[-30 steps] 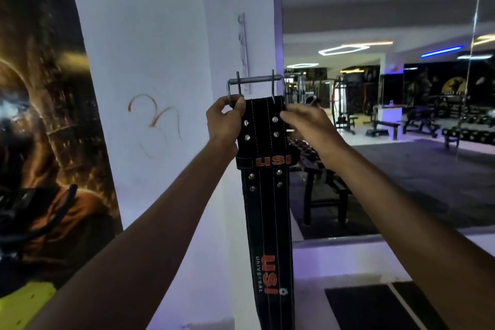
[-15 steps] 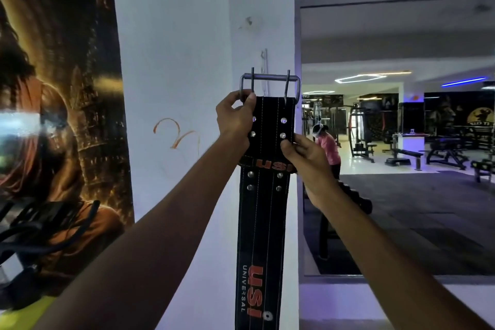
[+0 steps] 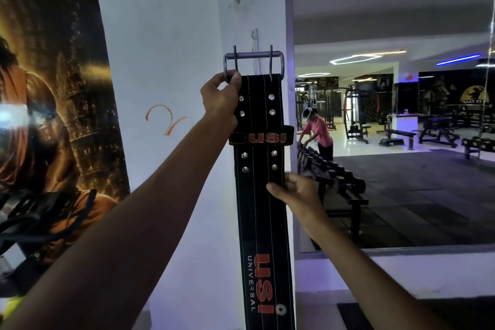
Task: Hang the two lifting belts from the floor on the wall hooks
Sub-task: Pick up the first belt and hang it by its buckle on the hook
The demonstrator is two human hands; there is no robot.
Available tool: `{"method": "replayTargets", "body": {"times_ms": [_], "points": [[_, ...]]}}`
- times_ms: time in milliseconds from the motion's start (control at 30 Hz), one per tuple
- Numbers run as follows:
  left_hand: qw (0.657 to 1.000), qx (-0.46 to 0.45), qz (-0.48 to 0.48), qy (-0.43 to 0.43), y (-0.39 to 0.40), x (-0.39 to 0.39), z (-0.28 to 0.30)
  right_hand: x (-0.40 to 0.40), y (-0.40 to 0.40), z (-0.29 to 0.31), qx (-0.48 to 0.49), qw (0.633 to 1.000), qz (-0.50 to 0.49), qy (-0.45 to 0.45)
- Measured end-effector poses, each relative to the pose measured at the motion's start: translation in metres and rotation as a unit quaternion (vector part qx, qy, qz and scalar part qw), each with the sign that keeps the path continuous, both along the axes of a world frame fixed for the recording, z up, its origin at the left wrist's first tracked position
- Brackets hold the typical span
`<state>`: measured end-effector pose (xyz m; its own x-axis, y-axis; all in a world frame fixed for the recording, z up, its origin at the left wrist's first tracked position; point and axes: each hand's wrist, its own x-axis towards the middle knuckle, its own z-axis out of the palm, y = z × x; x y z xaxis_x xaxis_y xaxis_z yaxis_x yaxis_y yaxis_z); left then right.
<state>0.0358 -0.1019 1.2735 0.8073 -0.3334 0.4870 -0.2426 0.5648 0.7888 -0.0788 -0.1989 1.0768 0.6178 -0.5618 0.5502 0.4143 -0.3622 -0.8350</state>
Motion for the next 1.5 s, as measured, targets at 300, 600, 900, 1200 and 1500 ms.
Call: {"method": "replayTargets", "body": {"times_ms": [300,600,900,1200,1500], "points": [[0.999,-0.008,-0.016,0.034,-0.006,-0.005,0.003,-0.027,-0.001,-0.095,0.017,0.990,0.009,0.137],[0.999,-0.011,-0.028,0.032,-0.013,-0.022,0.008,-0.021,-0.019,-0.012,0.009,1.000,-0.008,0.010],[0.999,-0.014,-0.026,0.033,-0.012,-0.028,0.017,-0.026,-0.014,-0.136,0.051,0.990,-0.024,0.132],[0.999,-0.015,-0.027,0.035,-0.018,-0.030,0.012,-0.035,-0.017,-0.120,0.047,0.993,-0.039,0.101],[0.999,-0.007,-0.019,0.029,-0.018,-0.034,0.008,-0.053,-0.012,-0.170,0.066,0.977,0.027,0.202]]}}
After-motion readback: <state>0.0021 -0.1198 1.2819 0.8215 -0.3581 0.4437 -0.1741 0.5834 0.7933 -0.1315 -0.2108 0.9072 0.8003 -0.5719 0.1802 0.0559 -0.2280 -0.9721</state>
